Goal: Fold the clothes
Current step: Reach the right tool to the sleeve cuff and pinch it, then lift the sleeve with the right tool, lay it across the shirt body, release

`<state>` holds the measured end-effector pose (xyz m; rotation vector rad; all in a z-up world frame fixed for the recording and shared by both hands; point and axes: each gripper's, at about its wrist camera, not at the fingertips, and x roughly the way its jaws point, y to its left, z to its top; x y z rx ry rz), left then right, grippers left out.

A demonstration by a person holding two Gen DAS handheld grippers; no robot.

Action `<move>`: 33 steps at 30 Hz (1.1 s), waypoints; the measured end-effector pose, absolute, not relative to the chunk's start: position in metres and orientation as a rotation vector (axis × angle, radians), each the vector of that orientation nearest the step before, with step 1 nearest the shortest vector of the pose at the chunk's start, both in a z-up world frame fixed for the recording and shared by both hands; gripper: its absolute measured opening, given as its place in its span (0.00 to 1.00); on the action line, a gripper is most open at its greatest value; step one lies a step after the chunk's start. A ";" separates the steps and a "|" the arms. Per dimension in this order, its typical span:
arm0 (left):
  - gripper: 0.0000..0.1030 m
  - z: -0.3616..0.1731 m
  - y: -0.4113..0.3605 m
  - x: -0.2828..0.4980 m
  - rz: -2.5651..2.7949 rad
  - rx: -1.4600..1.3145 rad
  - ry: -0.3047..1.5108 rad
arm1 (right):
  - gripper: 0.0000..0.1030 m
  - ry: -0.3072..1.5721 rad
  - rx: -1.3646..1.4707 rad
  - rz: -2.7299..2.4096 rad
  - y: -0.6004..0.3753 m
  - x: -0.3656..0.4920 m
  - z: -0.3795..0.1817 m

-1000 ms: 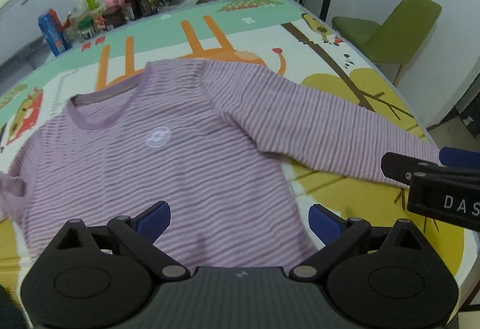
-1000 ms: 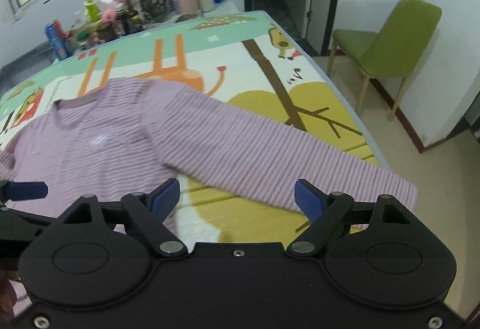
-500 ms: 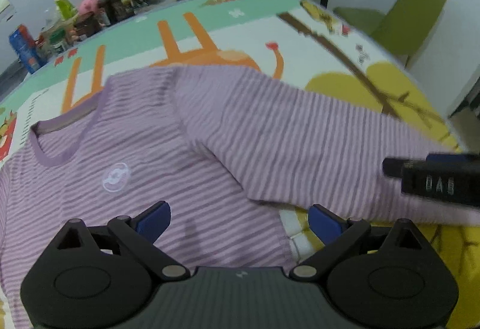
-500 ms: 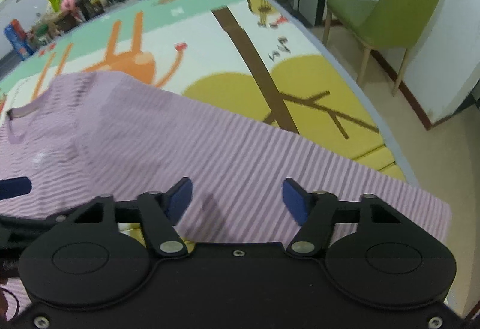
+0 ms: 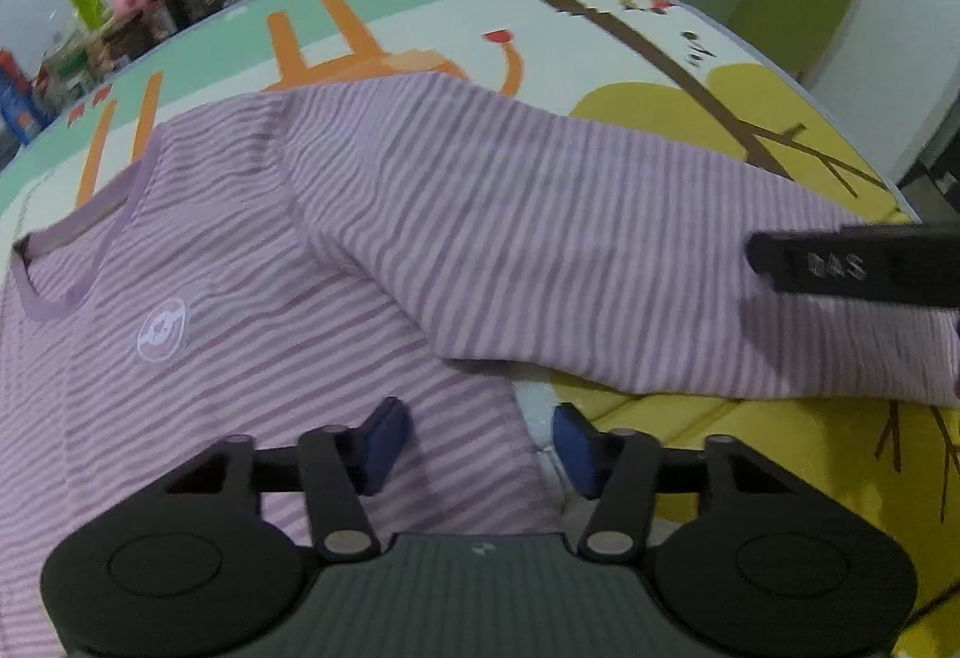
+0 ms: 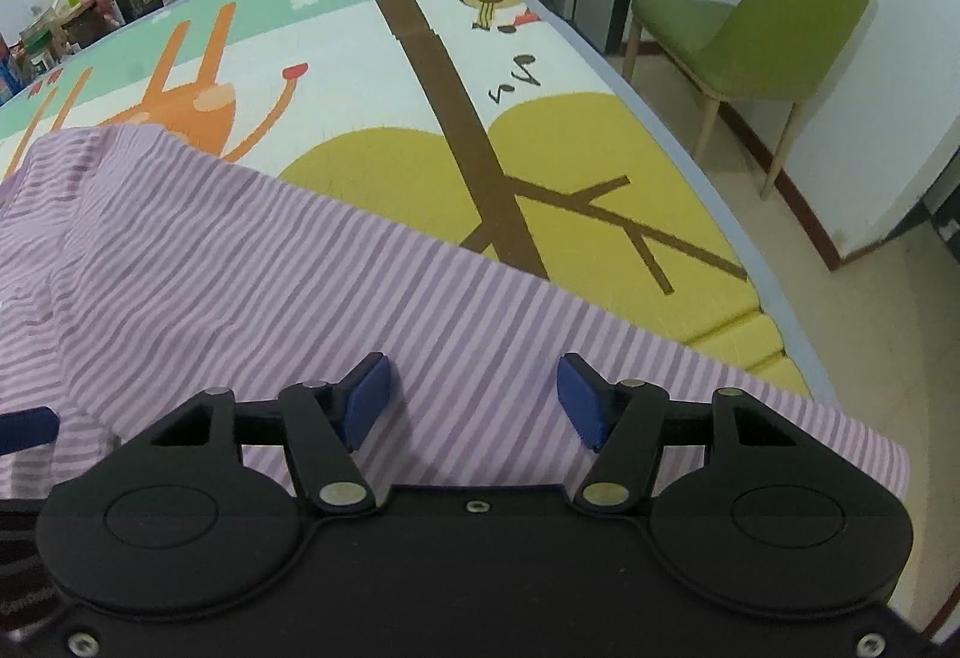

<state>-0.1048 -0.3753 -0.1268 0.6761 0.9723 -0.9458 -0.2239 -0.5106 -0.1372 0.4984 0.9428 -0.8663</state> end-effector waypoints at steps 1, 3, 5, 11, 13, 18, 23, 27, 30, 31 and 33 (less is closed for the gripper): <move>0.46 -0.126 -0.374 -0.106 -0.951 0.676 0.969 | 0.57 0.936 0.490 -0.869 -0.511 -0.223 -0.137; 0.41 -0.125 -0.373 -0.108 -0.955 0.672 0.969 | 0.45 0.927 0.470 -0.871 -0.513 -0.221 -0.137; 0.31 -0.124 -0.371 -0.106 -0.951 0.658 0.983 | 0.28 0.921 0.447 -0.870 -0.514 -0.218 -0.136; 0.11 -0.121 -0.365 -0.091 -0.915 0.571 1.044 | 0.07 0.926 0.412 -0.860 -0.522 -0.213 -0.134; 0.09 -0.120 -0.363 -0.090 -0.916 0.559 1.056 | 0.05 0.923 0.416 -0.867 -0.526 -0.213 -0.134; 0.09 -0.119 -0.362 -0.093 -0.937 0.561 1.073 | 0.04 0.915 0.395 -0.872 -0.541 -0.211 -0.136; 0.09 -0.119 -0.362 -0.100 -0.955 0.593 1.072 | 0.04 0.910 0.374 -0.874 -0.561 -0.204 -0.138; 0.09 -0.120 -0.363 -0.106 -0.964 0.618 1.068 | 0.04 0.904 0.368 -0.863 -0.578 -0.199 -0.140; 0.09 -0.120 -0.363 -0.110 -0.973 0.639 1.058 | 0.04 0.901 0.359 -0.853 -0.587 -0.195 -0.142; 0.09 -0.120 -0.364 -0.111 -0.976 0.644 1.058 | 0.04 0.899 0.354 -0.852 -0.590 -0.193 -0.143; 0.10 -0.119 -0.364 -0.114 -0.984 0.657 1.056 | 0.04 0.898 0.346 -0.850 -0.595 -0.189 -0.144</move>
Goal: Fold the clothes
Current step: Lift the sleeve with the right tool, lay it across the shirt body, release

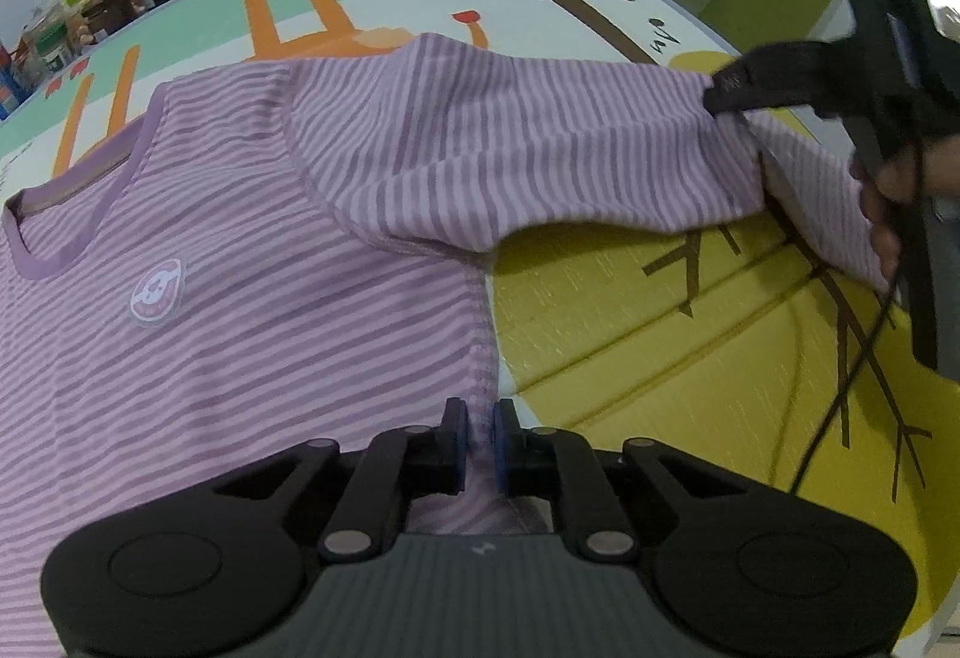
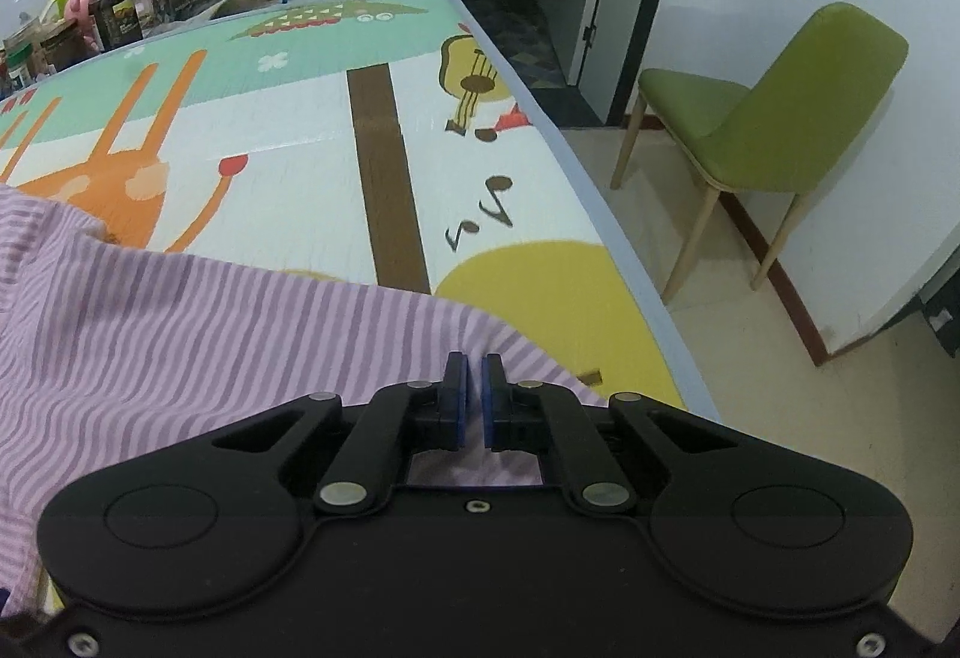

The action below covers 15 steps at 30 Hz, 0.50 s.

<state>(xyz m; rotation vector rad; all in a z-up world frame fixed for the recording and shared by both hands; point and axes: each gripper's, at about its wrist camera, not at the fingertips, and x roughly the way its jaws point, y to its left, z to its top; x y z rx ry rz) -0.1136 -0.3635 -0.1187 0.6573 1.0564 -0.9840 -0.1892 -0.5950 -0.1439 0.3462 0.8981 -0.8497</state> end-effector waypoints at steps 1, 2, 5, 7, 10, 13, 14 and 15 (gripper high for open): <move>0.10 -0.118 -0.364 -0.115 -0.987 0.664 1.054 | 0.04 0.898 0.345 -0.848 -0.597 -0.187 -0.144; 0.11 -0.119 -0.363 -0.117 -0.988 0.670 1.048 | 0.04 0.897 0.344 -0.846 -0.599 -0.185 -0.144; 0.15 -0.118 -0.361 -0.118 -0.975 0.670 1.044 | 0.05 0.903 0.345 -0.846 -0.603 -0.181 -0.144; 0.24 -0.118 -0.361 -0.118 -0.963 0.670 1.042 | 0.06 0.906 0.357 -0.854 -0.604 -0.180 -0.143; 0.54 -0.116 -0.361 -0.119 -0.942 0.683 1.023 | 0.22 0.895 0.391 -0.877 -0.603 -0.186 -0.138; 0.57 -0.110 -0.362 -0.122 -0.950 0.673 1.001 | 0.30 0.866 0.424 -0.893 -0.600 -0.196 -0.128; 0.58 -0.107 -0.363 -0.123 -0.954 0.670 0.995 | 0.31 0.854 0.430 -0.891 -0.599 -0.199 -0.125; 0.59 -0.105 -0.364 -0.124 -0.955 0.666 0.990 | 0.33 0.843 0.435 -0.889 -0.597 -0.202 -0.121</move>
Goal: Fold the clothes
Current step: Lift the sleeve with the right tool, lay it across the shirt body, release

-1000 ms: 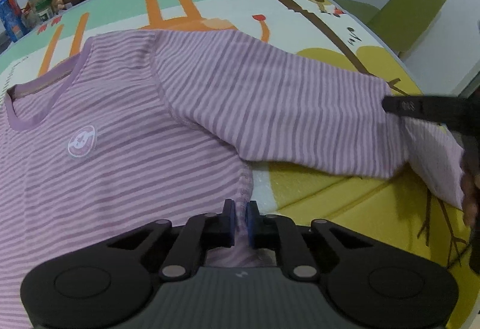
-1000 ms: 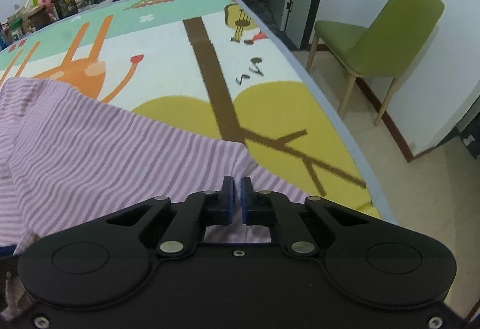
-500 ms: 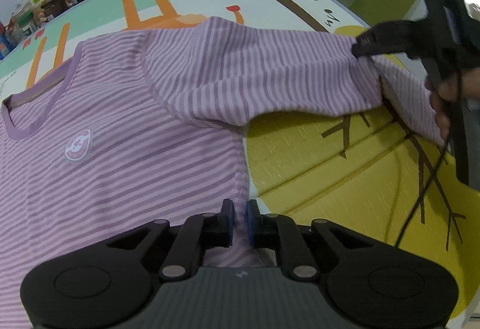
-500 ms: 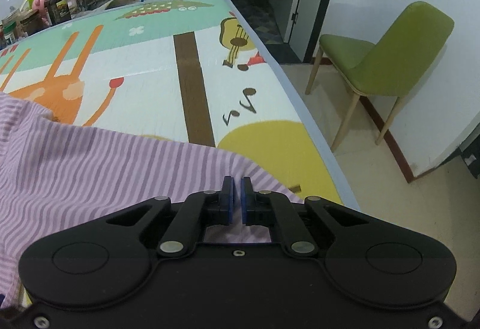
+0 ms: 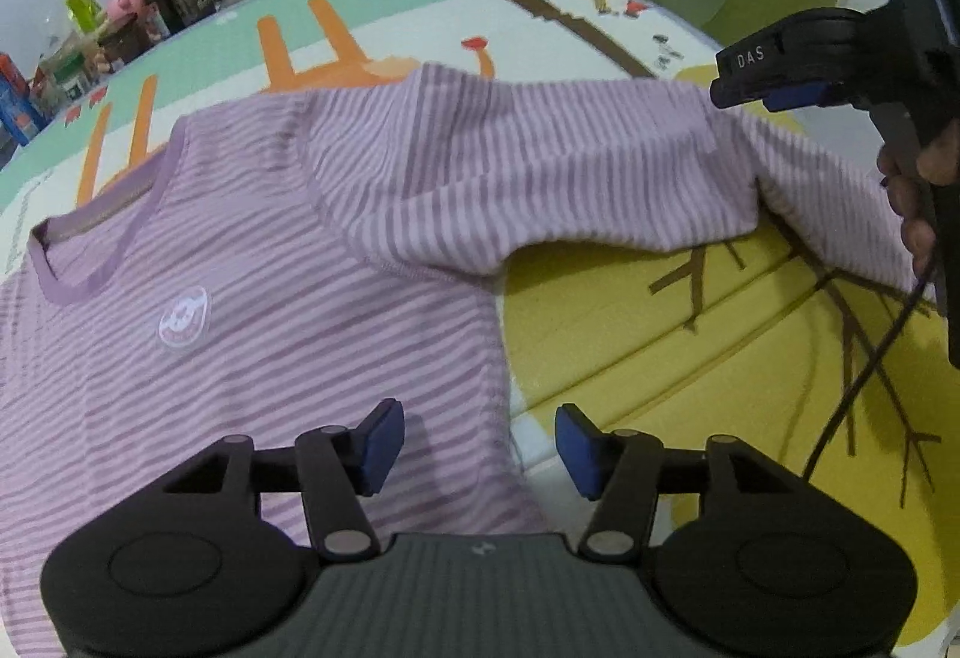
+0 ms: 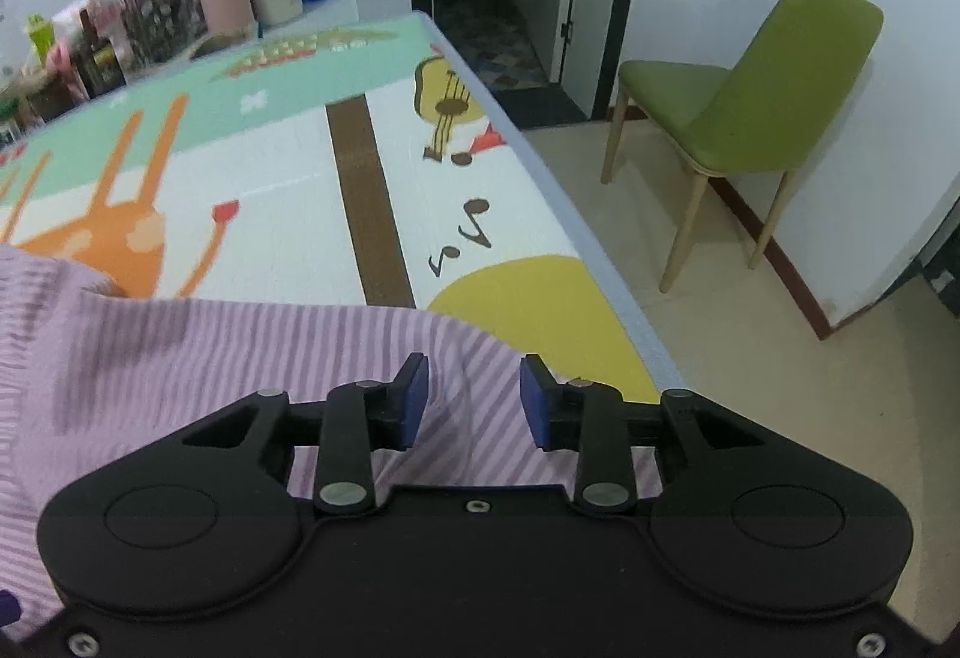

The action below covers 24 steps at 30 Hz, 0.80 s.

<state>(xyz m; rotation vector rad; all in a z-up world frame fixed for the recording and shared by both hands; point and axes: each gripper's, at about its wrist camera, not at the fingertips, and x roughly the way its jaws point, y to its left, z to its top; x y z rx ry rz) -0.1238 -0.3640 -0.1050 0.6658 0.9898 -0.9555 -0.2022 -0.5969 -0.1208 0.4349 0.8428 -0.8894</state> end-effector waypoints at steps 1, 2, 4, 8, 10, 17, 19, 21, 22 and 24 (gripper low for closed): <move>0.61 -0.102 -0.365 -0.125 -0.957 0.662 0.984 | 0.34 0.835 0.435 -0.889 -0.595 -0.205 -0.117; 0.63 -0.099 -0.365 -0.126 -0.957 0.656 0.976 | 0.34 0.827 0.436 -0.889 -0.592 -0.208 -0.113; 0.66 -0.094 -0.365 -0.127 -0.960 0.644 0.957 | 0.35 0.812 0.437 -0.889 -0.587 -0.214 -0.105; 0.71 -0.082 -0.363 -0.127 -0.973 0.618 0.933 | 0.35 0.781 0.464 -0.897 -0.572 -0.230 -0.090; 0.73 -0.075 -0.360 -0.126 -0.981 0.601 0.928 | 0.36 0.769 0.491 -0.911 -0.564 -0.242 -0.085; 0.74 -0.058 -0.341 -0.121 -1.062 0.497 0.959 | 0.38 0.753 0.610 -0.990 -0.527 -0.295 -0.077; 0.74 -0.054 -0.336 -0.124 -1.110 0.477 0.958 | 0.38 0.753 0.624 -1.020 -0.513 -0.311 -0.077; 0.74 -0.052 -0.334 -0.131 -1.144 0.477 0.949 | 0.38 0.757 0.634 -1.052 -0.500 -0.326 -0.076; 0.74 -0.051 -0.334 -0.135 -1.162 0.476 0.945 | 0.38 0.757 0.643 -1.067 -0.494 -0.335 -0.076; 0.74 -0.051 -0.336 -0.144 -1.196 0.473 0.943 | 0.38 0.759 0.662 -1.095 -0.482 -0.351 -0.076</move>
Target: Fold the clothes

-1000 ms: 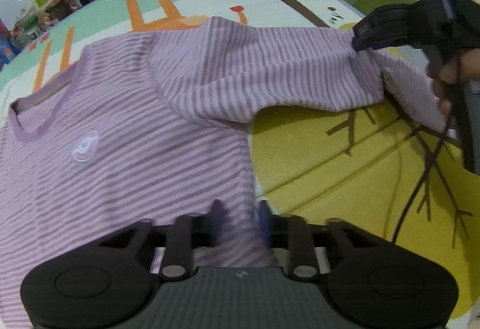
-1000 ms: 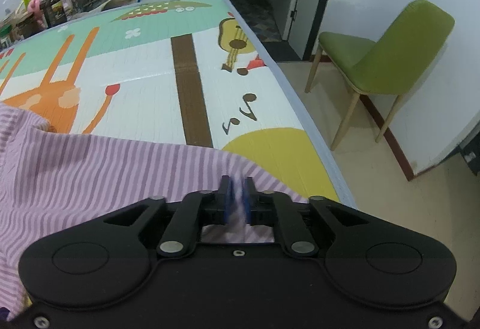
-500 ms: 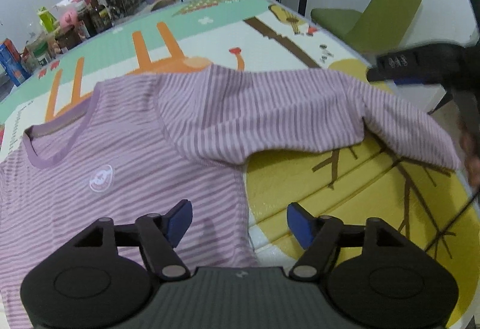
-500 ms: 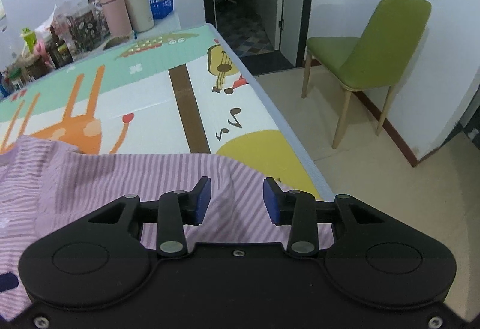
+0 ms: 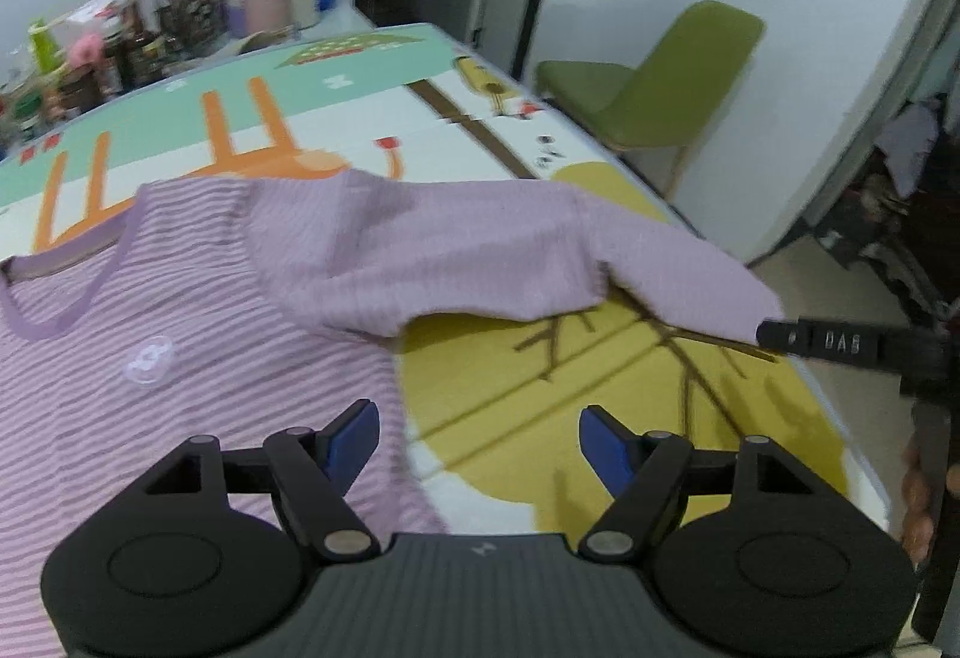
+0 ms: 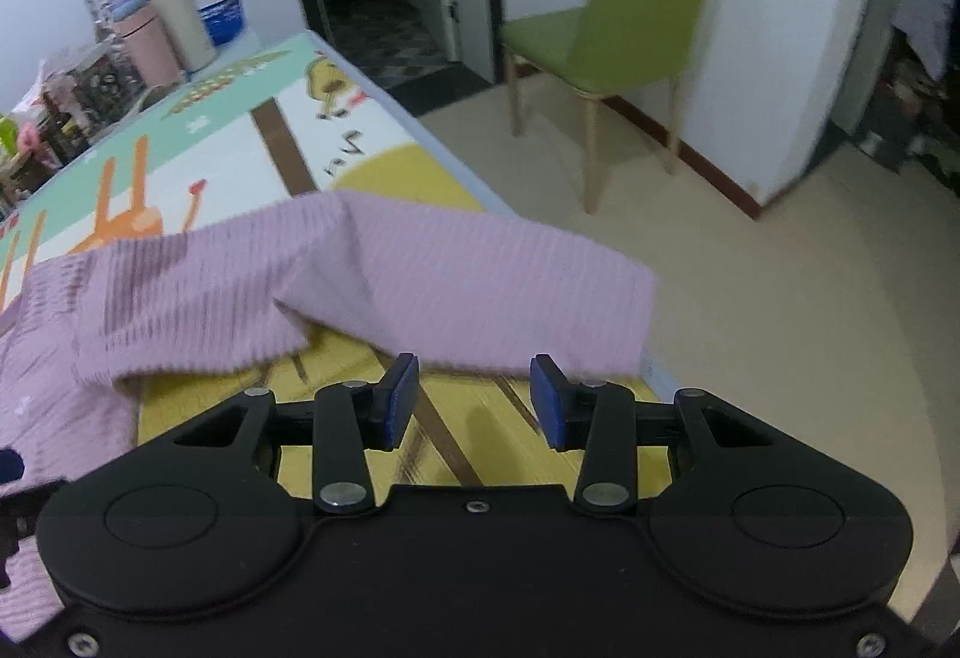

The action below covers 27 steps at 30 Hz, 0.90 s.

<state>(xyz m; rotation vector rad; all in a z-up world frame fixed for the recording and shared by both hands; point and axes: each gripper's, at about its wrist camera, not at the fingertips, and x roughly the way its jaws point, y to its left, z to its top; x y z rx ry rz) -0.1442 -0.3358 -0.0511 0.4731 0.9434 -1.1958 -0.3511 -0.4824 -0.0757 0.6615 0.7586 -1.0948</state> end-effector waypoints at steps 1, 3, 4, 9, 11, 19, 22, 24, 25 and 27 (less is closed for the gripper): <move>0.74 -0.051 -0.337 -0.149 -1.213 0.472 0.944 | 0.38 0.755 0.671 -1.104 -0.477 -0.358 -0.075; 0.74 -0.051 -0.339 -0.161 -1.243 0.475 0.946 | 0.38 0.740 0.687 -1.128 -0.467 -0.375 -0.072; 0.74 -0.051 -0.340 -0.167 -1.253 0.480 0.943 | 0.38 0.733 0.692 -1.138 -0.463 -0.382 -0.071; 0.74 -0.046 -0.342 -0.187 -1.289 0.521 0.902 | 0.42 0.689 0.734 -1.178 -0.455 -0.413 -0.064; 0.74 -0.046 -0.346 -0.189 -1.284 0.528 0.897 | 0.42 0.675 0.745 -1.182 -0.458 -0.420 -0.062; 0.75 -0.062 -0.378 -0.196 -1.210 0.499 0.930 | 0.43 0.698 0.769 -1.142 -0.496 -0.442 -0.078; 0.75 -0.078 -0.399 -0.203 -1.147 0.480 0.954 | 0.43 0.721 0.780 -1.087 -0.525 -0.449 -0.094; 0.75 -0.087 -0.414 -0.209 -1.097 0.468 0.970 | 0.43 0.733 0.800 -1.031 -0.549 -0.455 -0.106; 0.75 -0.092 -0.421 -0.213 -1.073 0.464 0.976 | 0.43 0.739 0.814 -0.999 -0.562 -0.459 -0.113; 0.75 -0.099 -0.436 -0.222 -1.043 0.462 0.977 | 0.43 0.745 0.842 -0.937 -0.584 -0.465 -0.124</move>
